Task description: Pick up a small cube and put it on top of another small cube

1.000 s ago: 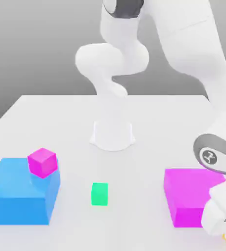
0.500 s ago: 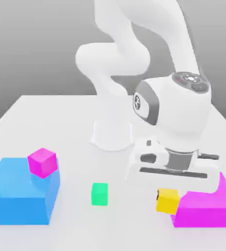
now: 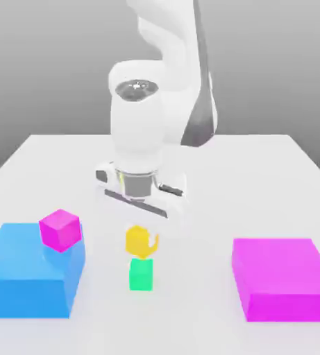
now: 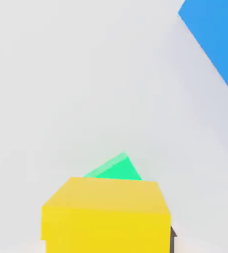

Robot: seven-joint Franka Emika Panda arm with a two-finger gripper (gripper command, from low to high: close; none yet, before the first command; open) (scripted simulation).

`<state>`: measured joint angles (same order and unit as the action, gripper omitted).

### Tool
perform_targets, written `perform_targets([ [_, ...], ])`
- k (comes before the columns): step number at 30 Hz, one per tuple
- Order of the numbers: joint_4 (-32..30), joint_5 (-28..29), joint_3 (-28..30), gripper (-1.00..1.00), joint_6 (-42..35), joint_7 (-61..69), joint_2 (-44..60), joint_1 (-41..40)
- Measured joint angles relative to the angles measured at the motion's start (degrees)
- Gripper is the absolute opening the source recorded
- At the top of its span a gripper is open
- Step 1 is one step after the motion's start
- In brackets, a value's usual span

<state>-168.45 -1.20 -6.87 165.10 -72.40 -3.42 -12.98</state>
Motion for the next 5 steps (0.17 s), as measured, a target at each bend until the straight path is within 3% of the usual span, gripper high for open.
perform_targets([
  [2, 0.24, 2.04, 0.35, -1.0, 3.85, -1.4, 4.11, -0.4],
  [3, 0.32, 2.94, 0.66, 1.0, 5.24, -2.04, 5.6, -0.3],
  [5, 0.32, 2.94, 0.66, 1.0, 5.24, -2.04, 5.6, -0.26],
])
